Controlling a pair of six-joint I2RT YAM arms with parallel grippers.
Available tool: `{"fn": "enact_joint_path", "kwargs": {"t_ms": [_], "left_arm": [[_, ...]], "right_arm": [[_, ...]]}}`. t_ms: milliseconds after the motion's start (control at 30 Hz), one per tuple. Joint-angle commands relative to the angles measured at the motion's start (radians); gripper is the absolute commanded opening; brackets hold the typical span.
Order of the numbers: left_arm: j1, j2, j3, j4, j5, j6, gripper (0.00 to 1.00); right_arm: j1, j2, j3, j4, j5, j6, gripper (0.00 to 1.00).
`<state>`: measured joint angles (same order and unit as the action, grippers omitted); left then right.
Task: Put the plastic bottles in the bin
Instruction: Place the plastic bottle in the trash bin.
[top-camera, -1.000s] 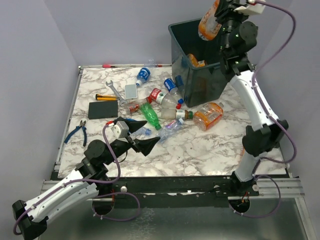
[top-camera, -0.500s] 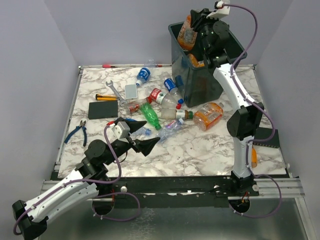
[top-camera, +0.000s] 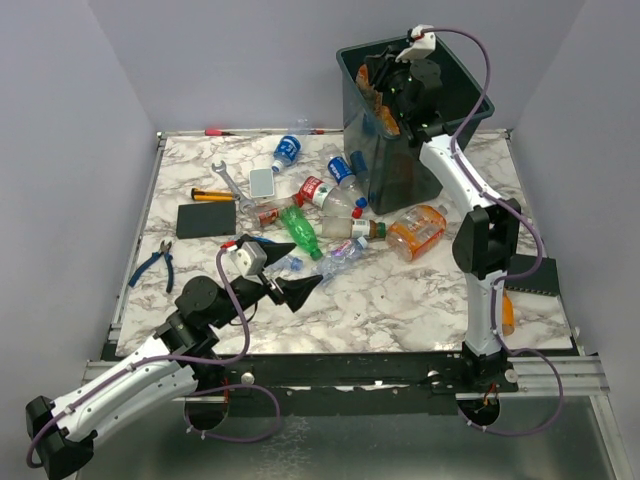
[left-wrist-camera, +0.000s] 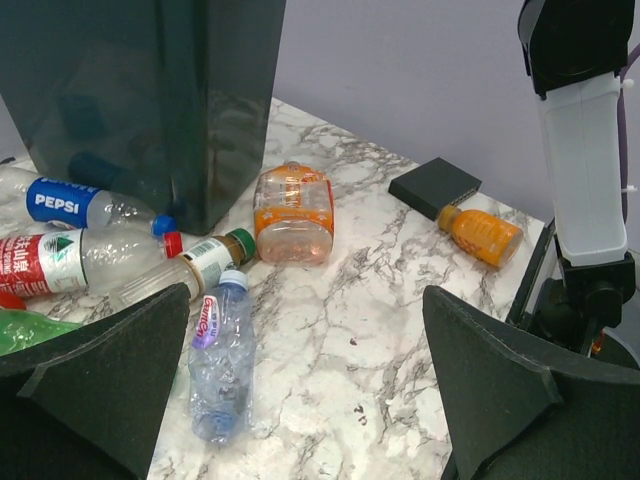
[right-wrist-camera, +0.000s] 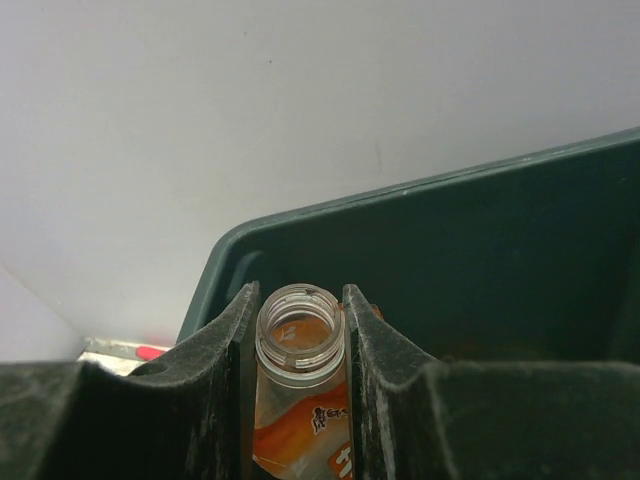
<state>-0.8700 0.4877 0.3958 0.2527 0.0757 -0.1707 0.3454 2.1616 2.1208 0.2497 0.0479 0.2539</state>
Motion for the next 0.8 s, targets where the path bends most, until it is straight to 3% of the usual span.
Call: {"fn": "enact_joint_path", "kwargs": {"t_ms": [0, 33, 67, 133, 167, 433, 600, 767], "left_arm": [[0.001, 0.005, 0.005, -0.002, 0.018, 0.009, 0.99], [0.001, 0.006, 0.003, -0.002, 0.019, 0.01, 0.99], [0.002, 0.006, 0.003, -0.003, 0.019, 0.01, 0.99], [0.002, 0.008, 0.004, -0.002, 0.019, 0.01, 0.99], [0.001, 0.009, 0.005, -0.003, 0.02, 0.01, 0.99], [0.002, 0.005, 0.003, -0.005, 0.026, 0.007, 0.99], [0.001, 0.008, 0.003, -0.007, 0.03, 0.004, 0.99], [0.002, 0.013, 0.005, -0.005, 0.033, 0.004, 0.99]], "right_arm": [[0.005, 0.011, 0.043, -0.111, -0.066, 0.015, 0.32], [0.006, 0.012, 0.057, -0.13, -0.07, 0.013, 0.36], [0.006, 0.011, 0.072, -0.147, -0.072, 0.009, 0.32], [0.006, 0.004, 0.08, -0.162, -0.063, 0.001, 0.08], [0.005, -0.002, 0.08, -0.168, -0.054, 0.0, 0.02], [0.004, -0.045, -0.014, -0.292, 0.055, -0.021, 0.0], [0.003, -0.129, -0.173, -0.218, 0.098, 0.012, 0.0], [0.001, -0.153, -0.138, -0.225, 0.064, 0.017, 0.0]]}}
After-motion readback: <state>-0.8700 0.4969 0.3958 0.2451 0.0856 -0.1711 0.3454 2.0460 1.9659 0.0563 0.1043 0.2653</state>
